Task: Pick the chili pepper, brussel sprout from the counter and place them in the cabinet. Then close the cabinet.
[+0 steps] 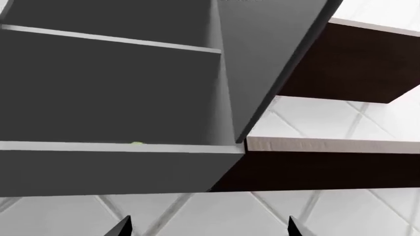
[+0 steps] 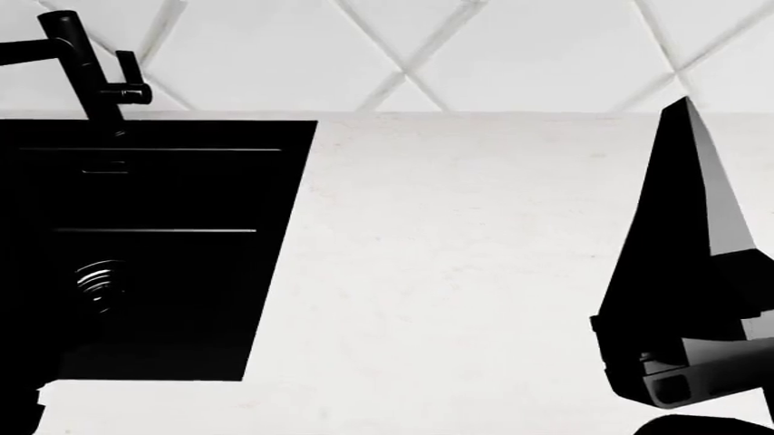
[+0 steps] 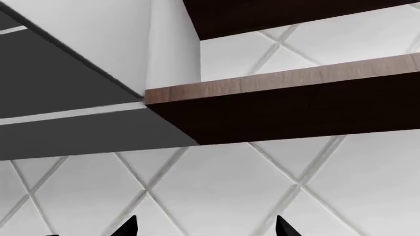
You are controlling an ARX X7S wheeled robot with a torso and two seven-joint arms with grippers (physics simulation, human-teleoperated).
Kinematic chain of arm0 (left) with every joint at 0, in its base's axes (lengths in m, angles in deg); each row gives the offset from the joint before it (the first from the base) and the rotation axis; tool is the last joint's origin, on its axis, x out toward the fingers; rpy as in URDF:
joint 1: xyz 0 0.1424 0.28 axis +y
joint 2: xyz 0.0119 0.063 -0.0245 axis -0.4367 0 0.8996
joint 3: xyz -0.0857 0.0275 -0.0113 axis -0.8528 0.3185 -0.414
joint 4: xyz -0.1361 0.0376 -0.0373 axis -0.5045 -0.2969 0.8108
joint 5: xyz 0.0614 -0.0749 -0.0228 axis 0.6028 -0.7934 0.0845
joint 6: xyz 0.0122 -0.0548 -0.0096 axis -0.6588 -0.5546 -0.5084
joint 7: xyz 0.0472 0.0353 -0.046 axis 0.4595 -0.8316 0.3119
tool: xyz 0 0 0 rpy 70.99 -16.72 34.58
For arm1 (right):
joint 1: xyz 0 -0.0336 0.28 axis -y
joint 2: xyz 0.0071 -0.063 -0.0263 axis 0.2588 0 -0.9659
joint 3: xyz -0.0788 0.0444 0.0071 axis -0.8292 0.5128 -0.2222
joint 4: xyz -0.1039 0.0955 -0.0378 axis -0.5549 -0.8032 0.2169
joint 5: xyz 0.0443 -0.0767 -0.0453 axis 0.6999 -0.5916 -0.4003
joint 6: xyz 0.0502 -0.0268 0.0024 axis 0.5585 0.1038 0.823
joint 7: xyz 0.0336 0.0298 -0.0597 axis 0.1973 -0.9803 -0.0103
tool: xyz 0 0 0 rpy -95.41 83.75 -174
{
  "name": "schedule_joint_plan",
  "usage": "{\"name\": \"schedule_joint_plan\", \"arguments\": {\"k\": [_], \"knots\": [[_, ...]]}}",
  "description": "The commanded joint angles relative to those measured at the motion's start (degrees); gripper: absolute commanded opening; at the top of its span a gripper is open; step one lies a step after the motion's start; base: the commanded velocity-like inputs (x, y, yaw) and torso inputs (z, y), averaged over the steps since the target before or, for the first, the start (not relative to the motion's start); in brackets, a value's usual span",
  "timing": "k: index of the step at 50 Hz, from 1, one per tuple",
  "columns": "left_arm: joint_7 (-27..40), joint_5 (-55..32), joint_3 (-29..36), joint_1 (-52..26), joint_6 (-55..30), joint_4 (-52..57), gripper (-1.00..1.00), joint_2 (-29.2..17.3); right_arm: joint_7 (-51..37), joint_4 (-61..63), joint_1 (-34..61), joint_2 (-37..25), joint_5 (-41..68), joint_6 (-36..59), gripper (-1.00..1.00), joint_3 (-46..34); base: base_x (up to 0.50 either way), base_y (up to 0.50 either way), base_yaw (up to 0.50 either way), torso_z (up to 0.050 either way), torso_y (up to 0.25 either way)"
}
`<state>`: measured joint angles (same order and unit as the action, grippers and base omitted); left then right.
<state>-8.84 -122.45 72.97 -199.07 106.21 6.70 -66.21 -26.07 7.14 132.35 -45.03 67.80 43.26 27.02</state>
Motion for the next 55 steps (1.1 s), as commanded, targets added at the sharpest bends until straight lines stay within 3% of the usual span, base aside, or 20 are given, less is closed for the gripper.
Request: {"name": "schedule_joint_plan", "arguments": {"k": [1, 18, 34, 55], "knots": [[0.46, 0.89, 0.81, 0.05, 0.25, 0.0, 1.0, 0.14, -1.83, 0.14, 1.03, -0.64, 0.84, 0.23, 1.0, -1.71, 0.04, 0.5, 0.0, 0.0, 0.0], [-0.16, 0.54, 0.92, 0.05, 0.37, 0.0, 1.0, -0.24, -0.82, -0.04, 0.4, -0.1, -0.22, -0.44, 1.0, -1.55, 0.01, 0.0, 0.0, 0.0, 0.0], [2.24, 2.58, 2.6, 0.07, 0.59, 0.0, 1.0, 1.37, 1.84, 0.15, 0.19, 0.63, -2.6, 0.43, 1.0, -1.11, 0.22, 0.0, 0.0, 0.0, 0.0], [-1.24, -0.18, 0.37, 0.05, -0.07, 0.0, 1.0, -0.92, -1.22, 0.03, 1.36, 0.16, -0.28, -0.36, 1.0, -2.56, 0.15, 0.0, 0.0, 0.0, 0.0]]}}
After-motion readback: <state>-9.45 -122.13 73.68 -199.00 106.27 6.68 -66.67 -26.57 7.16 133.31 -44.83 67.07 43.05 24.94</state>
